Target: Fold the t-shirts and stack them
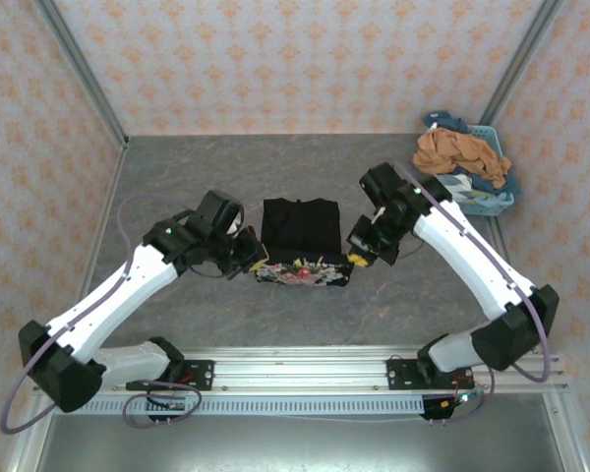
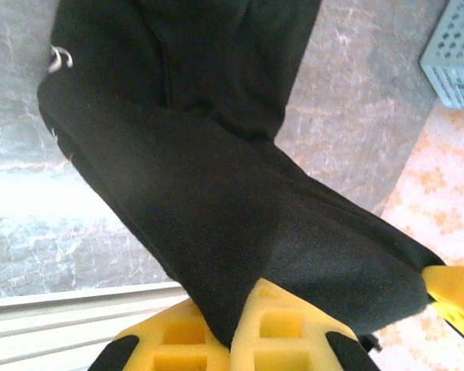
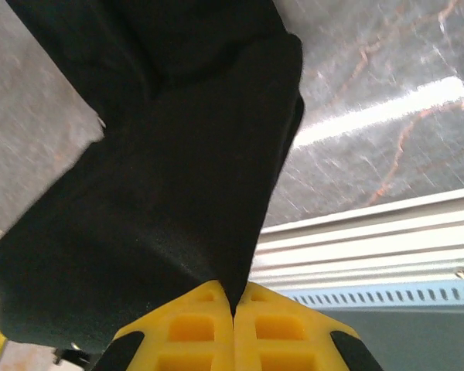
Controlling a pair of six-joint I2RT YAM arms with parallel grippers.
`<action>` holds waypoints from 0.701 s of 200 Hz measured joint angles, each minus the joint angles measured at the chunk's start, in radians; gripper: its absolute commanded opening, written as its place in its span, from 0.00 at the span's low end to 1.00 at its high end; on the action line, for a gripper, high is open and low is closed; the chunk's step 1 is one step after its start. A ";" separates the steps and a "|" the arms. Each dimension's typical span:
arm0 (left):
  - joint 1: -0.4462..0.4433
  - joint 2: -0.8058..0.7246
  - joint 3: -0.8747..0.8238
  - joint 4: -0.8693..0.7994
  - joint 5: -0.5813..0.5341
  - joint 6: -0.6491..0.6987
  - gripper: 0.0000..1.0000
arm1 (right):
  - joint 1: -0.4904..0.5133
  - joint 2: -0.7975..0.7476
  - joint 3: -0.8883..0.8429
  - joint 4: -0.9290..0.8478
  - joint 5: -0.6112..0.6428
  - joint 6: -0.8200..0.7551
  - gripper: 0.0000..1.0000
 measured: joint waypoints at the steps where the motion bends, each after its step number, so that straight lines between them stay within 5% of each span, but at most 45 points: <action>1: 0.002 0.003 0.002 0.000 0.000 0.000 0.00 | -0.003 0.007 0.006 0.000 0.000 0.000 0.00; 66: 0.139 0.295 0.229 -0.031 0.030 0.064 0.00 | -0.107 0.282 0.214 0.026 -0.010 -0.048 0.00; 140: 0.264 0.772 0.600 -0.048 0.041 0.174 0.05 | -0.196 0.784 0.677 0.059 -0.021 -0.109 0.00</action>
